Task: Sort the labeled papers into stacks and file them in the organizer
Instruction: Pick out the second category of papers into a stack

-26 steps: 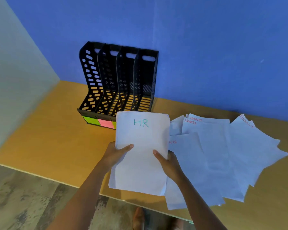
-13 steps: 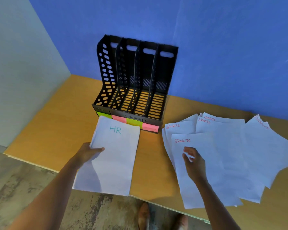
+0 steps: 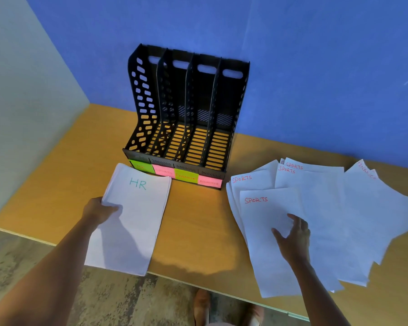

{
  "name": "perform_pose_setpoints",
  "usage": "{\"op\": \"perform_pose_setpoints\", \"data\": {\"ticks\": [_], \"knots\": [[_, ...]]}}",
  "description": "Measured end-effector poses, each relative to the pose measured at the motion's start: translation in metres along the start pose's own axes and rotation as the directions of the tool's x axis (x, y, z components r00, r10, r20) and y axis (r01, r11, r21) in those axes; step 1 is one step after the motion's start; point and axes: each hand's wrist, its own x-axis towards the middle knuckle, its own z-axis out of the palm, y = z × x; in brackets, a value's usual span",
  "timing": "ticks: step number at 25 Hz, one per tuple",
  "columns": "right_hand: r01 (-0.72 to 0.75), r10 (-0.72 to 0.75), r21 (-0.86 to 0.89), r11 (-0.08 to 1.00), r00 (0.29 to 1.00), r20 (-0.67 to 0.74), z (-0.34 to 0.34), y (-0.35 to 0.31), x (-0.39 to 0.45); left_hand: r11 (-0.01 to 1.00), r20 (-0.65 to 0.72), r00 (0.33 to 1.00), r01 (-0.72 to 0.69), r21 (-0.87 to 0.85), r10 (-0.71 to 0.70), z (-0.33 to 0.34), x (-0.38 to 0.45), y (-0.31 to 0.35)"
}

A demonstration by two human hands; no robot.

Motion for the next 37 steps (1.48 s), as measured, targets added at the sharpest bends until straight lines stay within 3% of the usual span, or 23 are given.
{"op": "perform_pose_setpoints", "data": {"ticks": [4, 9, 13, 17, 23, 26, 29, 33, 37], "knots": [[-0.071, 0.070, -0.017, 0.997, 0.997, -0.042, 0.003, 0.004, 0.002, 0.998, -0.118, 0.993, -0.017, 0.068, 0.025, 0.005, -0.001, 0.004], [-0.184, 0.185, 0.029, 0.982, 0.982, -0.041, -0.004, 0.008, 0.012, 0.991, -0.341, 0.938, -0.021, 0.134, 0.066, 0.014, -0.014, 0.012], [-0.255, 0.255, -0.010, 0.967, 0.967, 0.004, -0.011, 0.008, 0.020, 0.963, -0.431, 0.861, -0.240, 0.123, 0.269, 0.039, -0.032, 0.036], [-0.280, 0.282, -0.054, 0.958, 0.959, 0.026, -0.021, 0.015, 0.026, 0.822, -0.392, 0.738, -0.561, 0.096, 0.549, 0.097, -0.087, 0.082], [-0.277, 0.278, -0.024, 0.960, 0.960, 0.017, -0.035, 0.028, 0.029, 0.636, -0.176, 0.644, -0.764, -0.108, 0.745, 0.189, -0.183, 0.134], [-0.299, 0.302, -0.067, 0.952, 0.953, 0.040, -0.038, 0.032, 0.028, 0.649, 0.023, 0.695, -0.659, -0.379, 0.719, 0.222, -0.210, 0.149], [-0.265, 0.270, -0.062, 0.962, 0.960, 0.082, -0.043, 0.040, 0.032, 0.757, 0.148, 0.785, -0.501, -0.419, 0.602, 0.246, -0.221, 0.162], [-0.189, 0.175, 0.174, 0.966, 0.980, 0.089, -0.051, 0.058, 0.037, 0.817, 0.155, 0.850, -0.410, -0.406, 0.504, 0.257, -0.221, 0.173], [-0.188, 0.201, 0.389, 0.902, 0.980, 0.007, -0.071, 0.088, 0.041, 0.806, 0.098, 0.850, -0.447, -0.387, 0.518, 0.268, -0.222, 0.187]]}}
